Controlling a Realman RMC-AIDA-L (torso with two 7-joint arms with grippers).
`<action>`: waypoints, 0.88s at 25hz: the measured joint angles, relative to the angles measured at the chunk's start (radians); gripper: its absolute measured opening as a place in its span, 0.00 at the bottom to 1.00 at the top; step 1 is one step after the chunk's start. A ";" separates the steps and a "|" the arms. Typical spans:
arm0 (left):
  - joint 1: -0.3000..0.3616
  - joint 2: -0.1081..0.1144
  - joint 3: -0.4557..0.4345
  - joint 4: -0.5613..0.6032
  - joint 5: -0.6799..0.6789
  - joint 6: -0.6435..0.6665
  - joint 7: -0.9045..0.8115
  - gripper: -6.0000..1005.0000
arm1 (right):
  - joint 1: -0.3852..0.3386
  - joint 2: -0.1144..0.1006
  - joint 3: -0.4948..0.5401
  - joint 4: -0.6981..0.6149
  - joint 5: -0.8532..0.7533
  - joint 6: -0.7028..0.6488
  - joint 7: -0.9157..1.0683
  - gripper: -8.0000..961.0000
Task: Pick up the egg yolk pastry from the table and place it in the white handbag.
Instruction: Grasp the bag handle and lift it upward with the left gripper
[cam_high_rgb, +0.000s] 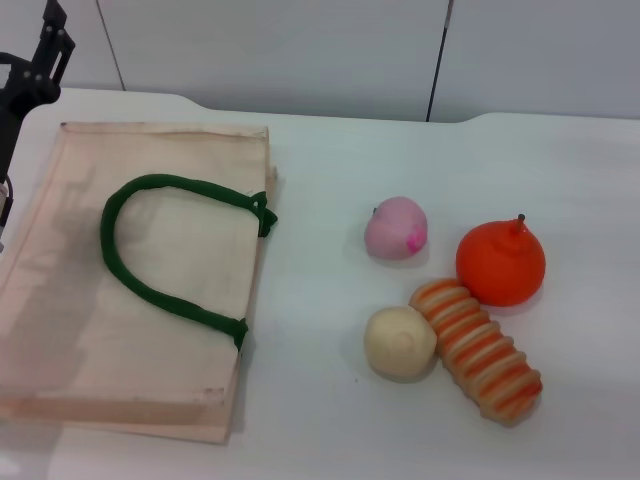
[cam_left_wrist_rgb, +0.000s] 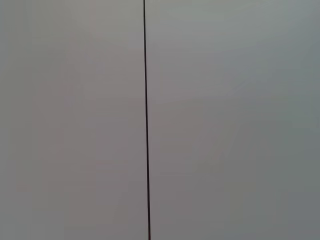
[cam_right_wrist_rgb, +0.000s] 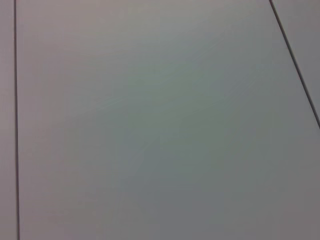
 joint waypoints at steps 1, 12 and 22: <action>0.000 0.000 0.000 0.000 -0.001 0.000 0.000 0.75 | 0.000 0.000 0.000 0.000 0.000 0.000 0.000 0.93; 0.001 0.000 0.000 0.000 0.000 -0.003 0.000 0.75 | 0.002 0.000 0.000 0.000 0.000 0.002 0.000 0.93; -0.008 0.009 0.010 -0.066 0.057 -0.090 -0.267 0.75 | 0.009 -0.058 -0.016 -0.012 -0.188 0.039 0.236 0.93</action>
